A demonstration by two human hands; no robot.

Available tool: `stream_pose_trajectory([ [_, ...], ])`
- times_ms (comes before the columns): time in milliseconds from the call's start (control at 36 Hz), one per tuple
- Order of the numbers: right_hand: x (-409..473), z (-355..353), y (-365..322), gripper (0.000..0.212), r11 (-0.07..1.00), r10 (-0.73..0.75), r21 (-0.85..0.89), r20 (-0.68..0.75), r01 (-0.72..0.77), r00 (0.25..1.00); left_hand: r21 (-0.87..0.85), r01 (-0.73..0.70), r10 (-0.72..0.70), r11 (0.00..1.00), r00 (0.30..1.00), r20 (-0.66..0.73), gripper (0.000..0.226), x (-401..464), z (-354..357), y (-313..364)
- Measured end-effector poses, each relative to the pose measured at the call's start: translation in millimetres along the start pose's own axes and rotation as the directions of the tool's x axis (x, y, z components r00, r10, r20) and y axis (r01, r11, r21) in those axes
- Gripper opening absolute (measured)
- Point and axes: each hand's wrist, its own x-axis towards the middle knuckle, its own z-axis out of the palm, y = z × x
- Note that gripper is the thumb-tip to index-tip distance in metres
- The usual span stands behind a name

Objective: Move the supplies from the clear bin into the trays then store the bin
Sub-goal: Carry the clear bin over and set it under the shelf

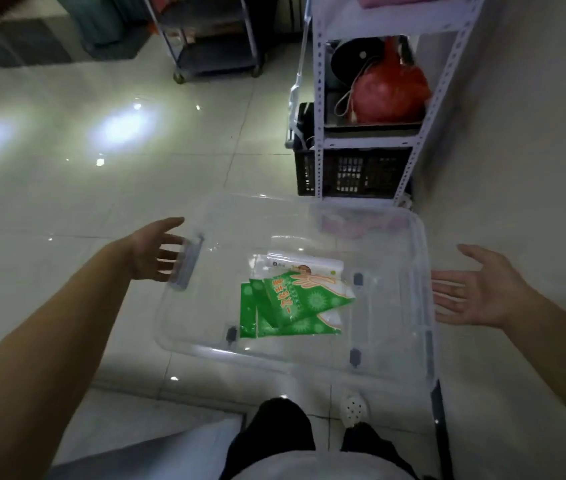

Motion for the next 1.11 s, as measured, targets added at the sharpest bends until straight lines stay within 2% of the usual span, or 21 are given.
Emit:
stream_pose_trajectory([
  [83, 32, 51, -49, 0.067, 0.999, 0.008, -0.049, 0.017, -0.007, 1.000, -0.097, 0.004, -0.007, 0.995, 0.999, -0.036, 0.052, 15, -25, 16],
  [250, 104, 175, -134, 0.045, 0.989, 0.047, -0.141, 0.055, -0.039, 0.997, -0.265, 0.021, -0.042, 0.964, 0.996, -0.074, 0.057, 76, -95, 55],
  [333, 148, 239, -173, 0.056, 0.981, 0.059, -0.190, 0.047, -0.049, 0.997, -0.296, 0.020, -0.051, 0.955, 0.994, -0.098, 0.059, 121, -136, 83],
  [556, 218, 411, -261, 0.066, 0.959, 0.036, -0.282, 0.011, -0.031, 0.999, -0.366, 0.044, -0.091, 0.930, 0.990, -0.112, 0.058, 219, -245, 181],
  [806, 263, 529, -379, 0.060, 0.982, 0.003, -0.189, 0.029, 0.002, 1.000, -0.312, -0.021, -0.011, 0.950, 0.995, -0.100, 0.051, 319, -320, 367],
  [1111, 405, 619, -547, 0.057, 0.999, -0.051, 0.003, -0.059, 0.051, 0.997, -0.206, -0.025, 0.022, 0.978, 1.000, -0.017, 0.047, 507, -328, 630],
])
